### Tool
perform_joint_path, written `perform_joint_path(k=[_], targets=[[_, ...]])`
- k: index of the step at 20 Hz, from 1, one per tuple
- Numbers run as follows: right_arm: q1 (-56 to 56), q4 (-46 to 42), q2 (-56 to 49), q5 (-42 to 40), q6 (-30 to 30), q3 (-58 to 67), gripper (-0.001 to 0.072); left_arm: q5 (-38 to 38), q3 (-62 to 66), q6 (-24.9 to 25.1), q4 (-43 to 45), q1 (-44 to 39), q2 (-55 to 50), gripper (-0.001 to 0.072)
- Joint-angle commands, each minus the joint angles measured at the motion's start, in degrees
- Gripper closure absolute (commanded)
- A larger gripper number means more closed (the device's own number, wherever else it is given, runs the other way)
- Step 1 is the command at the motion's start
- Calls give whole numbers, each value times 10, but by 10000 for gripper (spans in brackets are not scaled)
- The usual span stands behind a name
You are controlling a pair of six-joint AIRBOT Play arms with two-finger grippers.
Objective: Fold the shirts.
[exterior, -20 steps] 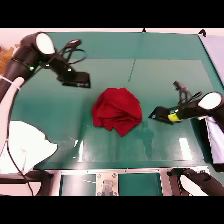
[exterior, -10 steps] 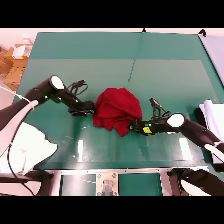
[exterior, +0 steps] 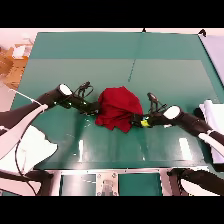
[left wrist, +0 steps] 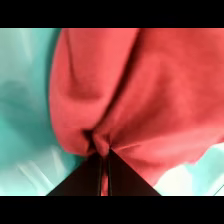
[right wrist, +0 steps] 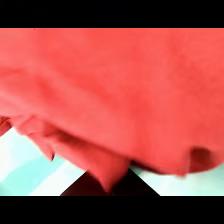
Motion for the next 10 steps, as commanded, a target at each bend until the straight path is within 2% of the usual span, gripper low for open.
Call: perform_joint_path(k=[1,5,8,10], targets=[[-104,-64,39,162,-18,75,699,-42,51,18,-9,30,39,681],[-218,-67,116,269,-18,282,699,-81,201,13,-13,68,165,682],[-250,-67,138,323,-18,486,699,-88,363,-8,-12,69,232,682],[-254,-69,145,340,-18,615,699,-118,493,-29,-1,69,247,682]])
